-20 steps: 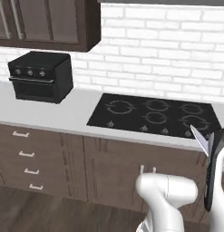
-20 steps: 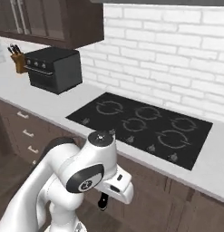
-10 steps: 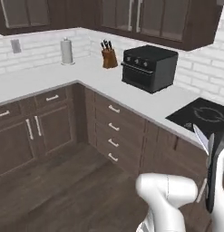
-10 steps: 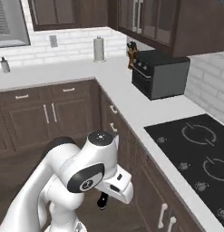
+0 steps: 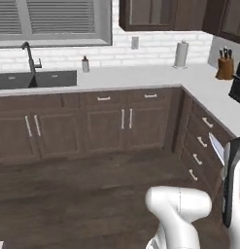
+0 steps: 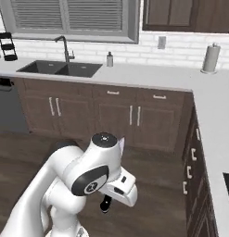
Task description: Pick up the knife from the drawer and place it on the cutting board. Then place the meat from the plate to the cutting board.
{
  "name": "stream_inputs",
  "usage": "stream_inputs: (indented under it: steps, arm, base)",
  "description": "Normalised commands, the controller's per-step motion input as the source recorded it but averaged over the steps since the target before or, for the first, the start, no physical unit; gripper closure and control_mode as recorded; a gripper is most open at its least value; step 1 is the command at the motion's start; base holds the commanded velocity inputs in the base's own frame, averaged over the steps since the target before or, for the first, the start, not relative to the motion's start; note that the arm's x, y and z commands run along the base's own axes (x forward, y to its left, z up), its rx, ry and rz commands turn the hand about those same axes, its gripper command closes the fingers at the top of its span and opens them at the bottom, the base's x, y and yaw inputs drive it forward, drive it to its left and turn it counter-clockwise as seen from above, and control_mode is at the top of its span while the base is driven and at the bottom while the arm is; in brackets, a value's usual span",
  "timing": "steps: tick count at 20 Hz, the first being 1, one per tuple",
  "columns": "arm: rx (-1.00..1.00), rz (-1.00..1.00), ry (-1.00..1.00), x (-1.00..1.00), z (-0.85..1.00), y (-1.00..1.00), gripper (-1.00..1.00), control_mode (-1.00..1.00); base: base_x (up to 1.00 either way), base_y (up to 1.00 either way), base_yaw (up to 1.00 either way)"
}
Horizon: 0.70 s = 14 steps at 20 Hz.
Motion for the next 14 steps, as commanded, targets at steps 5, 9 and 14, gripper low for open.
stream_inputs:
  steps: [5,9,14]
  arm:
    - [0.0,0.0,0.0,0.0,0.0,0.0,1.0,1.0]
    - [0.0,0.0,0.0,0.0,0.0,0.0,1.0,1.0]
    - [0.0,0.0,0.0,0.0,0.0,0.0,1.0,1.0]
  base:
    - [0.34,0.0,0.87]
    - [0.58,-0.05,0.84]
    - [0.97,-0.14,0.69]
